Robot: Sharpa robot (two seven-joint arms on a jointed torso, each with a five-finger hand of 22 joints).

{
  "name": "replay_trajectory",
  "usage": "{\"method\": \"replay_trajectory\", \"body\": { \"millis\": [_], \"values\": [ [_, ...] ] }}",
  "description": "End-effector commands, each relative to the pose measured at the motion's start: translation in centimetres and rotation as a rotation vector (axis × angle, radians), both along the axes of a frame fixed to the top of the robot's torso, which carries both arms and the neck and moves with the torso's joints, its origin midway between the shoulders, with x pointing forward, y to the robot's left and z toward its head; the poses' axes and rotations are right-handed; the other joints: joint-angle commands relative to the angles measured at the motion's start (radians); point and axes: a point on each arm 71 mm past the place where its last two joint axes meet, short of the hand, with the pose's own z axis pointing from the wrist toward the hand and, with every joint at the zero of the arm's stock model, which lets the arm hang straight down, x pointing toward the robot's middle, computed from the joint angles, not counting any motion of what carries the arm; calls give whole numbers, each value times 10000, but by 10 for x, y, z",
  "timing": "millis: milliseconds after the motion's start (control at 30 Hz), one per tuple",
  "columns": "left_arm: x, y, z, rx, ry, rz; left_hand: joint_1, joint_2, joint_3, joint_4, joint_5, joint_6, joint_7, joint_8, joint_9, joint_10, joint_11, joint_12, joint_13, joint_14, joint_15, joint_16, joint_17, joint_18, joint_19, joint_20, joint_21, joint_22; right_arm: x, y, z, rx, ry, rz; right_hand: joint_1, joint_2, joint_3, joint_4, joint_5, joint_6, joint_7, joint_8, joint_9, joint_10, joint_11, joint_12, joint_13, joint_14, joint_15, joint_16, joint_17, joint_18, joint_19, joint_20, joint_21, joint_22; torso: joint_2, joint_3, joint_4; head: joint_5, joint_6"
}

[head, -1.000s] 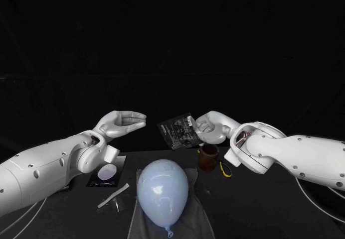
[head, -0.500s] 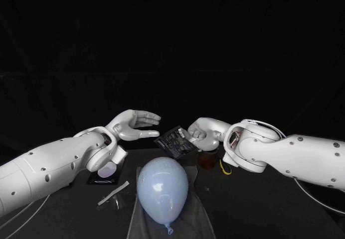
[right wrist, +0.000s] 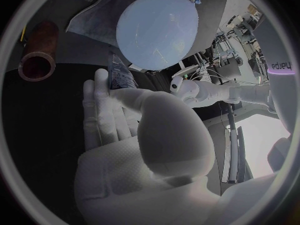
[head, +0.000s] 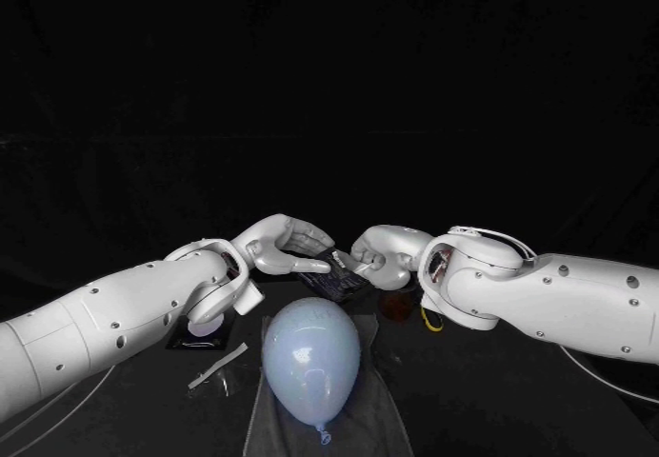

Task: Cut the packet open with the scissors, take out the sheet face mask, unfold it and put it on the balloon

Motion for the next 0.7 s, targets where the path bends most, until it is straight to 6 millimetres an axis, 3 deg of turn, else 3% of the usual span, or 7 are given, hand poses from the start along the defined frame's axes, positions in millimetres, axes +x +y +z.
{"method": "replay_trajectory", "body": {
  "millis": [33,133,233,300,500,700],
  "values": [
    [-1,-7,-1,414,66,-200,190,324,129,-59,10,337,289,120,-6,450,-116,143,9,465,-151,222,119,278,506,-16,212,70,0,2,2,-363,-388,59,130,31,41,-8,40,63,-2,-62,-4,1585,-713,39,5,324,-256,38,10,402,60,-7,69,-6,-5,-7,-2,-2,-15],
    [-1,-10,-1,408,63,-217,437,618,230,-118,10,753,329,288,24,817,-280,253,28,682,-277,317,174,370,655,-18,265,73,0,2,2,-340,-444,45,130,29,43,-8,40,66,-3,-65,-4,1589,-714,35,4,325,-257,38,12,402,62,-9,69,-8,-5,-5,-5,4,-17],
    [-1,-11,-1,319,90,-218,909,1329,603,-73,16,1438,175,503,19,1360,-504,369,35,1015,-447,458,259,448,733,-10,263,42,1,2,2,-332,-476,25,130,25,47,-11,40,70,-5,-68,-5,1594,-715,29,4,327,-259,38,14,402,63,-11,69,-10,-9,-4,0,0,-2],
    [-1,-12,-1,274,111,-216,1128,1541,786,-63,16,1721,76,597,22,1637,-623,432,43,1294,-567,596,328,470,751,-9,258,30,1,2,2,-323,-497,8,130,25,47,-11,40,70,-5,-68,-5,1594,-715,29,4,327,-259,38,14,402,63,-11,69,-10,-13,-4,0,4,9],
    [0,-12,-1,214,126,-238,1505,1669,1088,-11,16,2158,-70,660,-43,1976,-758,325,-37,1527,-679,669,411,530,805,-4,241,-6,1,2,3,-239,-587,24,130,20,52,-13,41,74,-7,-73,-7,1600,-717,22,3,327,-259,37,17,402,63,-14,68,-12,-4,-3,-1,-4,30],
    [-1,-13,0,133,95,-287,1862,1919,1606,-65,17,2886,-347,1052,84,2741,-1047,431,-2,2019,-896,841,548,617,940,-7,264,-28,2,2,4,-170,-663,44,121,6,84,-8,41,74,-1,-104,-18,1602,-711,-20,-6,309,-253,21,23,395,54,-16,56,-27,-11,-6,-5,-2,30]
  ]
}}
